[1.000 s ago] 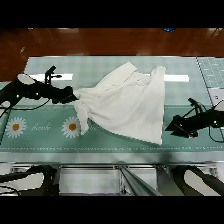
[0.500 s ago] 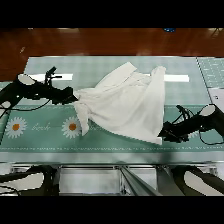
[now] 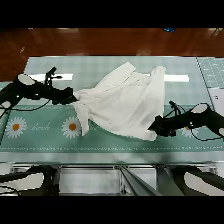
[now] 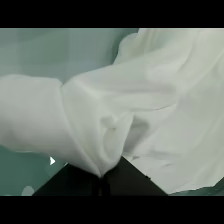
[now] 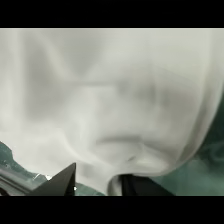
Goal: Fold the shirts.
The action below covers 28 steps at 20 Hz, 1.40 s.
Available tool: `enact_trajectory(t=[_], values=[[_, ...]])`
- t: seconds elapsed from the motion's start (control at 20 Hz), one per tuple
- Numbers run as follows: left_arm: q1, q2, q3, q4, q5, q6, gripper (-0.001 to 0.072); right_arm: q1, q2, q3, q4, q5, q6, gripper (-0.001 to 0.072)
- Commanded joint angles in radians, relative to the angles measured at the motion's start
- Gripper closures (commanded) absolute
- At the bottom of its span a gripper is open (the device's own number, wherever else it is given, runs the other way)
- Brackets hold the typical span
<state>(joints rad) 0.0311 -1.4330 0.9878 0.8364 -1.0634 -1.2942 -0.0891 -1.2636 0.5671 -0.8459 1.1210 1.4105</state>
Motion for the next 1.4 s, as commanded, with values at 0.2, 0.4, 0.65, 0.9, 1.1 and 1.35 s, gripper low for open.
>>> enact_trajectory(t=[0.2,0.4,0.65,0.9,1.1,1.35], values=[[0.001,0.074,0.040,-0.004,-0.039,-0.026,0.0679,0.091,0.006,0.235,0.071,0.118,-0.045,0.0693],[0.019,0.246,0.229,-0.089,-0.037,-0.038,0.0679,0.090,0.115,0.579,-0.005,0.171,0.024,0.0693],[0.076,0.420,0.640,-0.084,-0.034,-0.090,0.0679,0.052,0.205,1.197,-0.109,0.227,0.087,0.0693],[0.198,0.512,0.961,-0.035,-0.169,-0.124,0.0679,0.014,0.323,1.529,-0.160,0.213,0.090,0.0693],[0.248,0.610,1.035,0.046,-0.351,-0.124,0.0680,0.014,0.473,1.529,-0.282,0.254,0.090,0.0693],[0.154,0.731,1.032,0.099,-0.396,-0.125,0.0679,0.014,0.592,1.529,-0.386,0.352,0.098,0.0692]])
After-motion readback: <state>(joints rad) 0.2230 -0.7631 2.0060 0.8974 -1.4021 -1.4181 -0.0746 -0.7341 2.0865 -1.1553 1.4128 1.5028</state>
